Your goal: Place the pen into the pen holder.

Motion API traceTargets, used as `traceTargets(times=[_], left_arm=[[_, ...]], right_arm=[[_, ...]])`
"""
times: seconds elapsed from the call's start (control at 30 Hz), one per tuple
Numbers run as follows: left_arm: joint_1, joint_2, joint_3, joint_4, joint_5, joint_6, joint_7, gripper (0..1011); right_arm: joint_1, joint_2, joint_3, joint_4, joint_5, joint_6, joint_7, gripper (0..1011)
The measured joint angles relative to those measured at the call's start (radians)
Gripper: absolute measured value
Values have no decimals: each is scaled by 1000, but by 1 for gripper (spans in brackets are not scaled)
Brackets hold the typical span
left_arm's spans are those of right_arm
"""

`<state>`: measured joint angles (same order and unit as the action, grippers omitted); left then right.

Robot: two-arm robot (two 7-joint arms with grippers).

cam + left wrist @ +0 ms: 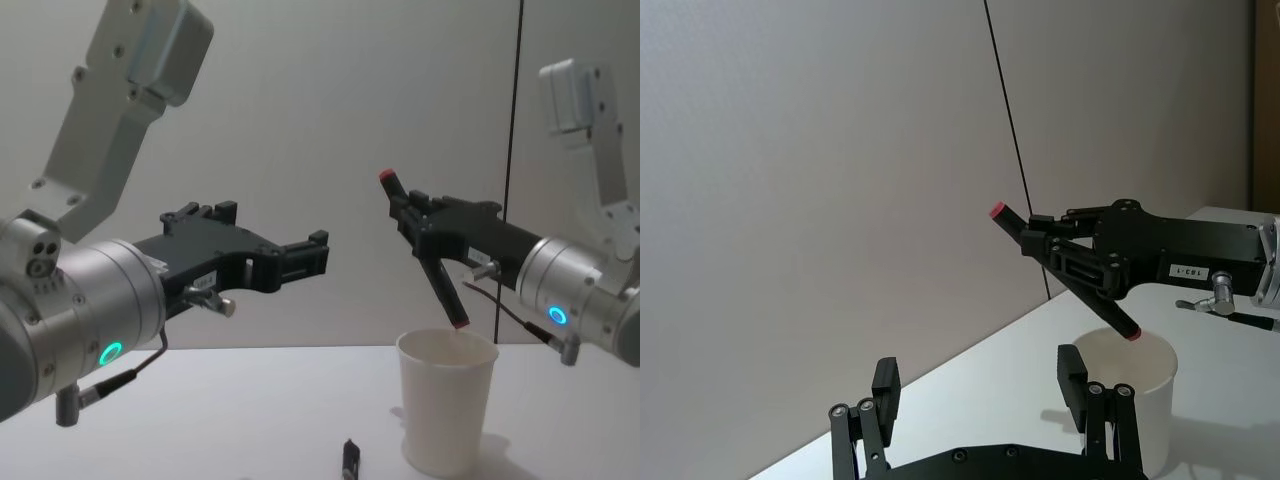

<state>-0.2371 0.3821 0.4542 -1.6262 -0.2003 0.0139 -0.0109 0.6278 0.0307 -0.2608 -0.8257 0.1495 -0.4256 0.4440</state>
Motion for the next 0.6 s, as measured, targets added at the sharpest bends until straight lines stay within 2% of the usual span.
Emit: traceTargets(times=[0.6], left_arm=[[0,0,0,0,0,0,0,1000]], right_arm=[[37,-11,-4,96,-14,-9,-3,183]])
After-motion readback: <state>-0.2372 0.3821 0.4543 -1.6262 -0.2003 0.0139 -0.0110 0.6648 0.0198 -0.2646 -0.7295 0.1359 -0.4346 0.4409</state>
